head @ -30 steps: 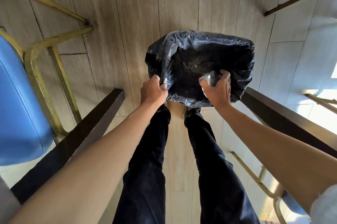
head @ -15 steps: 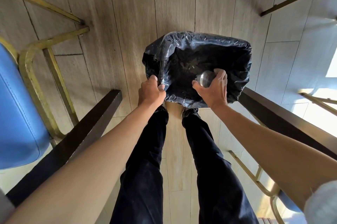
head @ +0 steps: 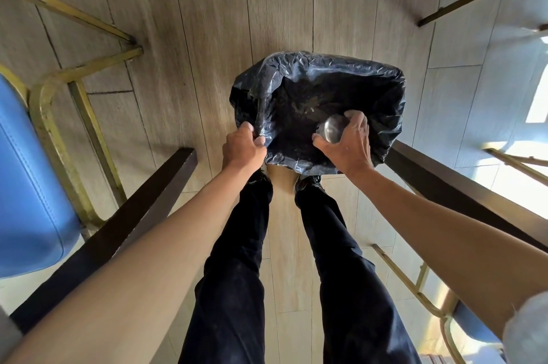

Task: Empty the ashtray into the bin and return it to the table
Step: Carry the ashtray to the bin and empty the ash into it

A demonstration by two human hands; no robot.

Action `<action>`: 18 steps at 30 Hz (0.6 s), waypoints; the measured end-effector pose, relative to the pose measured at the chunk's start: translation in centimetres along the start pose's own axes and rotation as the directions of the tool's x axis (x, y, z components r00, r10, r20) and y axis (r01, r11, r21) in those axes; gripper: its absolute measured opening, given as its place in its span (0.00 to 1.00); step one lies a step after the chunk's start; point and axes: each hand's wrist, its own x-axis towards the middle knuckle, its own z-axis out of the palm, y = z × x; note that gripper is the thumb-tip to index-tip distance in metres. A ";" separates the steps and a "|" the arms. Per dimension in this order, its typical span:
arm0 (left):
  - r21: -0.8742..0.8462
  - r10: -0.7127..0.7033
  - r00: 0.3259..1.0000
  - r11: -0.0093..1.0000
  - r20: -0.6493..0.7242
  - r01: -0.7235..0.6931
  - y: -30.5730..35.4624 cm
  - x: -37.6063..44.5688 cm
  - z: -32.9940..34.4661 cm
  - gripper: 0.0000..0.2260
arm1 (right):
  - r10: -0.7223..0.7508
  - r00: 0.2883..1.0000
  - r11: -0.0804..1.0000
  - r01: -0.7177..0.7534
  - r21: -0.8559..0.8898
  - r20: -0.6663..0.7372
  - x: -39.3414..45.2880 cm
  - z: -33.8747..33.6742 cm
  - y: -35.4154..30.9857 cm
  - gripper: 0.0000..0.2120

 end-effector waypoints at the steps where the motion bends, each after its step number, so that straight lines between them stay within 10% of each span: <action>1: -0.001 -0.001 1.000 1.000 -0.004 0.001 -0.1 0.0 0.0 0.13 | -0.011 1.000 1.000 0.011 -0.009 0.006 0.0 -0.1 0.0 0.41; 11: -0.149 -0.043 0.999 0.988 0.019 0.046 -0.1 -2.6 -1.2 0.12 | 0.284 0.958 0.910 -0.261 0.321 -0.026 -1.5 -2.7 -1.6 0.31; 18: -0.113 0.023 0.994 0.994 0.103 -0.011 2.1 -9.1 -4.9 0.13 | 0.363 0.802 0.102 -0.540 0.835 0.475 -7.1 -9.4 -4.1 0.21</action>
